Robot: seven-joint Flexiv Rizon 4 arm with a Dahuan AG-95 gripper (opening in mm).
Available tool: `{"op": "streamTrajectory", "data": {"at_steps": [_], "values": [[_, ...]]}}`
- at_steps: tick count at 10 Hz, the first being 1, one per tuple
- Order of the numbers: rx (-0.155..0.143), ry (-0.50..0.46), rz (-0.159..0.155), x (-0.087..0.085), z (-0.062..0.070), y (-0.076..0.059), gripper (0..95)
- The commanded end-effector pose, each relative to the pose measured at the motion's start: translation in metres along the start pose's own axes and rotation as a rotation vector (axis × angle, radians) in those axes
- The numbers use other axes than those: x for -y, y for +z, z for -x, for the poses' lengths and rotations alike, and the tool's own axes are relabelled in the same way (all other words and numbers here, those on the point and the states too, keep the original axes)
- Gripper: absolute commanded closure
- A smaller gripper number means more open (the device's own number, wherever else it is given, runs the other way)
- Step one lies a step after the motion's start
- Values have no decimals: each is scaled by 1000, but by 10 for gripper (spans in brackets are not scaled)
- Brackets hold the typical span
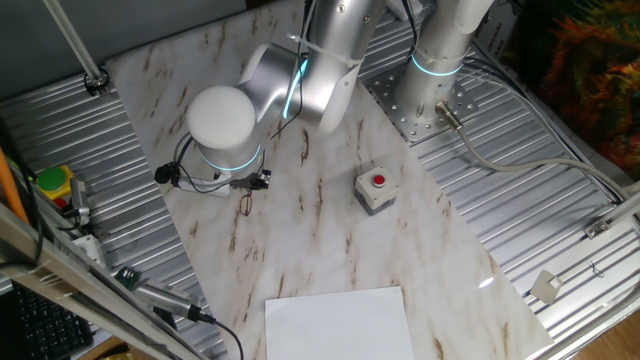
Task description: Unfold the leg of the glasses (with one hand)
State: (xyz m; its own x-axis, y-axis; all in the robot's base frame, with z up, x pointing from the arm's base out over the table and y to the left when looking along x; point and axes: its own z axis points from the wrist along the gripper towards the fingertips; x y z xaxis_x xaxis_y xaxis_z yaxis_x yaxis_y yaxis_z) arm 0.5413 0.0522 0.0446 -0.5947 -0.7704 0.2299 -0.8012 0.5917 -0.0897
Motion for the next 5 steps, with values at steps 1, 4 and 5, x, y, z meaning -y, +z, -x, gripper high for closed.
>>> {"op": "streamTrajectory", "data": {"at_steps": [1, 4, 5], "values": [[0, 2, 1, 0, 0, 0, 760], [-1, 5, 0, 0, 0, 0, 760], [1, 6, 1, 0, 0, 0, 760]]}}
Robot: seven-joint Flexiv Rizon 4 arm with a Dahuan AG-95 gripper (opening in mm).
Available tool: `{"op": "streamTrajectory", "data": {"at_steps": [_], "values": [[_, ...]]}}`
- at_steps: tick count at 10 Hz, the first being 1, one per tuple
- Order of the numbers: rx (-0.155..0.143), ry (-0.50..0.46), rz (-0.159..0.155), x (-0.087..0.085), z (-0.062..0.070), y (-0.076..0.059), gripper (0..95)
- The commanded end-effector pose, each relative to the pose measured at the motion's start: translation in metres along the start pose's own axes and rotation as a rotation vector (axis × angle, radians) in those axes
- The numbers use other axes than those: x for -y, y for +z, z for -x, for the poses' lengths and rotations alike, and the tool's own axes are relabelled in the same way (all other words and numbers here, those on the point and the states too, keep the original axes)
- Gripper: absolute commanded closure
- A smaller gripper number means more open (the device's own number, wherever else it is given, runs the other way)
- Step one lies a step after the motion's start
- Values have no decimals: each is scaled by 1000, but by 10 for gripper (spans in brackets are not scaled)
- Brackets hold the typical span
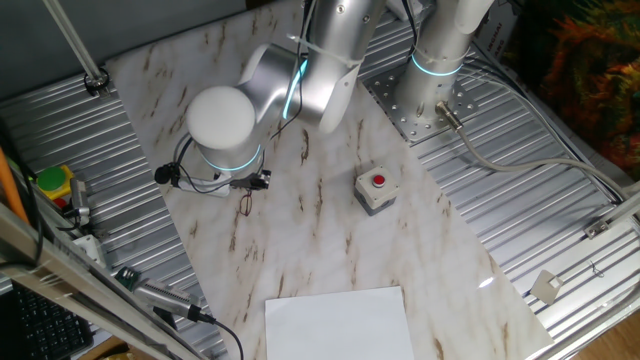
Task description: Unfold the leg of the glasses (with one hand)
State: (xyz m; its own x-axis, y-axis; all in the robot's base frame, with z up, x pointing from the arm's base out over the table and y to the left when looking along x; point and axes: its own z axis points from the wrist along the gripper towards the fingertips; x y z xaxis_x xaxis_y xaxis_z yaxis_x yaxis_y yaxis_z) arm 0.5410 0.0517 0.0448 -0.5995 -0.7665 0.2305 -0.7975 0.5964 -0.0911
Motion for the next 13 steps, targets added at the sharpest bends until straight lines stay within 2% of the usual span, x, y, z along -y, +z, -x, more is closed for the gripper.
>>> {"op": "streamTrajectory", "data": {"at_steps": [1, 9, 11, 12, 13], "values": [[3, -4, 1, 0, 0, 0, 760], [-3, -5, -6, 0, 0, 0, 760], [2, -4, 4, 0, 0, 0, 760], [-16, 4, 17, 0, 0, 0, 760], [-18, 19, 28, 0, 0, 0, 760]]}}
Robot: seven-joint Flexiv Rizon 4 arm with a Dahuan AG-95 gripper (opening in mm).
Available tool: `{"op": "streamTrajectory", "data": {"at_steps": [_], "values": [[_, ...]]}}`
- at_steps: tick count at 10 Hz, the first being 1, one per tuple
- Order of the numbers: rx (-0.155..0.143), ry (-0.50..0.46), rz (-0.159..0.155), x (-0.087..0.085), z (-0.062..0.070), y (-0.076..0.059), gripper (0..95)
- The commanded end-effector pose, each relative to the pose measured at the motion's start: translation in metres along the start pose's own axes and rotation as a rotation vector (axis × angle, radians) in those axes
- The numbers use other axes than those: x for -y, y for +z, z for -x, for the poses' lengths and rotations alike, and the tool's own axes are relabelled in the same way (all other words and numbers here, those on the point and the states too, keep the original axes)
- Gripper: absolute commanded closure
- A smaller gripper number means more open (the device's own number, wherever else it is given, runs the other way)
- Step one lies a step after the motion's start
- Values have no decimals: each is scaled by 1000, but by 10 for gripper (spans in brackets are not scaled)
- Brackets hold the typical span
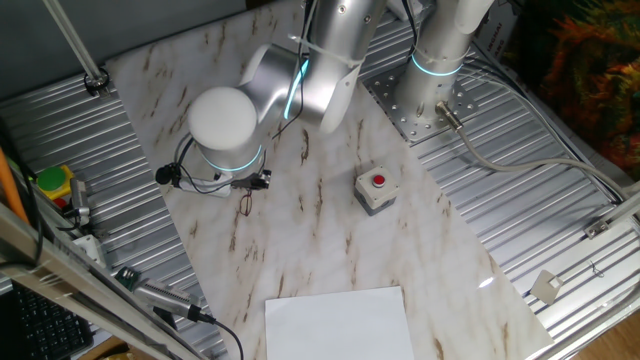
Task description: Unfold the leg of the glasses (with one hand)
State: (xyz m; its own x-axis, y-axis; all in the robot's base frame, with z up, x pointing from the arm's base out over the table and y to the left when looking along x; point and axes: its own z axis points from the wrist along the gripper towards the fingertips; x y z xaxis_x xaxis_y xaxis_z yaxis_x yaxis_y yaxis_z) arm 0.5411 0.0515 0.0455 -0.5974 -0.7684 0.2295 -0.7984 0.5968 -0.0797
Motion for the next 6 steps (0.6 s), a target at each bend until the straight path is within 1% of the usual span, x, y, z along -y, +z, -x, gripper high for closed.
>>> {"op": "streamTrajectory", "data": {"at_steps": [1, 2, 3, 4, 5, 6], "values": [[-16, 36, 18, -1, 1, 1, 760], [-16, 54, 26, -1, 1, 1, 760], [-25, 54, 30, -1, 1, 1, 760], [-32, 31, 33, -1, 1, 1, 760], [-46, 24, 46, -1, 1, 1, 760], [-42, 26, 52, -1, 1, 1, 760]]}}
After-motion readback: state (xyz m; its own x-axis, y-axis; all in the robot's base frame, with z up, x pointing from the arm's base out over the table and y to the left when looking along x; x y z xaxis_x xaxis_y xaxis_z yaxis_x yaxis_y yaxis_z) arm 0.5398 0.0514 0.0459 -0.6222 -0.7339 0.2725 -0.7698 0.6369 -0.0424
